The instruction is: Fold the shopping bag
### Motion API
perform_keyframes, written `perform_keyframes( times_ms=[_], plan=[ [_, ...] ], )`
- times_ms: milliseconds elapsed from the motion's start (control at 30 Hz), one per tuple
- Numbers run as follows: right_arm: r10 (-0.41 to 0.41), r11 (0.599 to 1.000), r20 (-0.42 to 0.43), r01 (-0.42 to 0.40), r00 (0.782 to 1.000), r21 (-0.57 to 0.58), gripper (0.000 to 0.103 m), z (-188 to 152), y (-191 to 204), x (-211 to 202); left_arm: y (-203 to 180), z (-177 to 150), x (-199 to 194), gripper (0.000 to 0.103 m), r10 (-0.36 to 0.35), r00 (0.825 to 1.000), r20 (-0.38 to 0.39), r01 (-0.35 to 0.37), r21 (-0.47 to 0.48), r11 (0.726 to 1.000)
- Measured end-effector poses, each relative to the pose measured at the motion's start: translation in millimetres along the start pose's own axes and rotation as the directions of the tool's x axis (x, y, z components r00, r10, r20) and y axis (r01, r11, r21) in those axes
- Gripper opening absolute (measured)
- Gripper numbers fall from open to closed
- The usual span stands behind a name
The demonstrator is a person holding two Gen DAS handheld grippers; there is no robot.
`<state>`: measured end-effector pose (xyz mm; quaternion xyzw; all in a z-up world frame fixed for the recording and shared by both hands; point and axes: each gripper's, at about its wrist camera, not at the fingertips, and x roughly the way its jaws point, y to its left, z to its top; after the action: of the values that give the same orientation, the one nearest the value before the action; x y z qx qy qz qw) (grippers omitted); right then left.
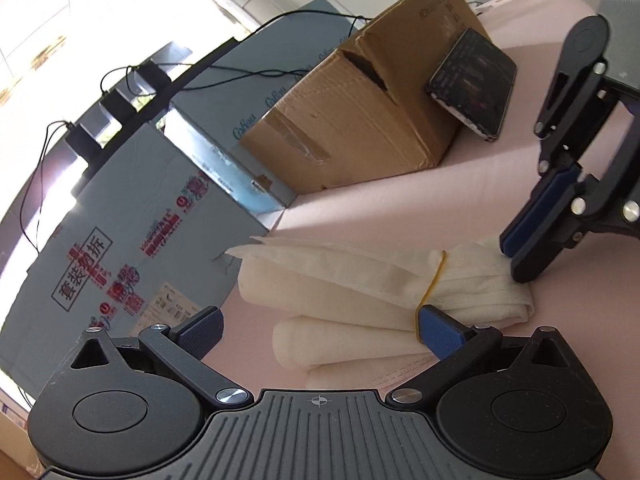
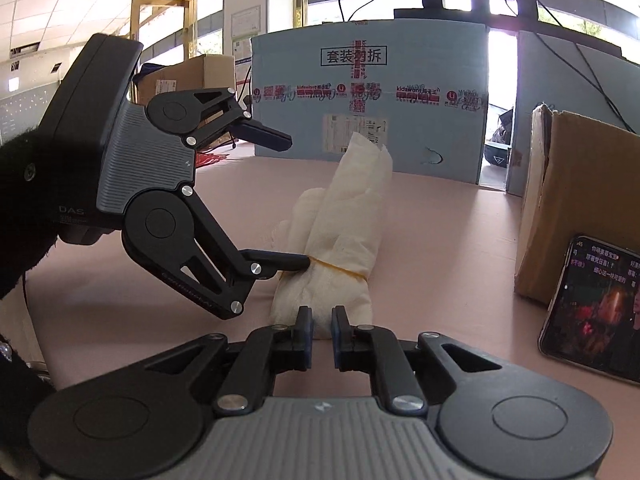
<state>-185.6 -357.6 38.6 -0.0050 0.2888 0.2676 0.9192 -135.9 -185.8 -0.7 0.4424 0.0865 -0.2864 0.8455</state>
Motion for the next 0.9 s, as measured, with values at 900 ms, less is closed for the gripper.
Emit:
perform_keyframes(
  times_ms=[900],
  plan=[
    [-0.011,0.994,-0.019,0.008,1.0,-0.11,0.013,9,12,19,25,-23,-9,0.097,-0.122,0.992,0.017,0.123,-0.156,0.98]
  ],
)
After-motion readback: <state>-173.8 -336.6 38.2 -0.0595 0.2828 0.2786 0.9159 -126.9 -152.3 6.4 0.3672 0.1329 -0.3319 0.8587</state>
